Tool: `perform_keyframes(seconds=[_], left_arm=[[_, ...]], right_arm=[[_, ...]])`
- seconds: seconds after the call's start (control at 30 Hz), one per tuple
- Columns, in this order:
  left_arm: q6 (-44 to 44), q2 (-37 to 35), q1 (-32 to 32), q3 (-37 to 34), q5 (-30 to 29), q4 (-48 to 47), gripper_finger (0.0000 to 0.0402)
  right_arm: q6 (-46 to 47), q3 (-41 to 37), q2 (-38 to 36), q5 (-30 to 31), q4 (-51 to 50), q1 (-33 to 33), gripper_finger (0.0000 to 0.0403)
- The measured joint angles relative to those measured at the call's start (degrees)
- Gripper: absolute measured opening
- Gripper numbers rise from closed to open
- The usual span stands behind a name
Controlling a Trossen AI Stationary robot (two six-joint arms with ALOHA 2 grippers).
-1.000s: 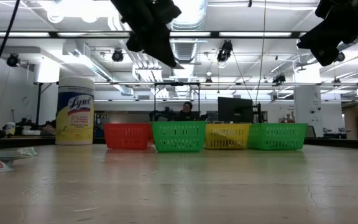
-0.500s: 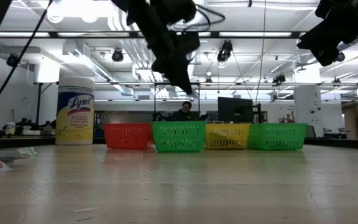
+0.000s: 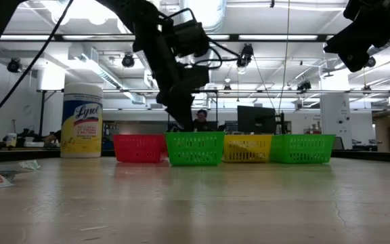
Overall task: Pick & Place First Aid Supplies
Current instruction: Put the bandage into the left green basket
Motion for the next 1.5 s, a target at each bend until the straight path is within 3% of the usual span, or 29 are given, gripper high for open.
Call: perform_keyframes(seconds=[0.43,0.97,1.27,1.5], left_arm=[[-0.2,0.0,0.0,-7.3,-0.5,8.2,0.0000],[-0.4,0.0,-0.1,-7.4,-0.7,8.3,0.0004],[-1.6,-1.3,0.0,-6.8,-0.7,7.1,0.0107],[-4.7,-4.5,-0.1,-1.2,-0.7,-5.8,0.0155]], right_arm=[[0.0,-0.1,0.0,0.0,0.0,0.0,0.0086],[0.0,-0.1,0.0,0.0,0.0,0.0,0.0072],[0.0,-0.2,0.0,0.0,0.0,0.0,0.0084],[0.0,-0.2,0.0,0.0,0.0,0.0,0.0083]])
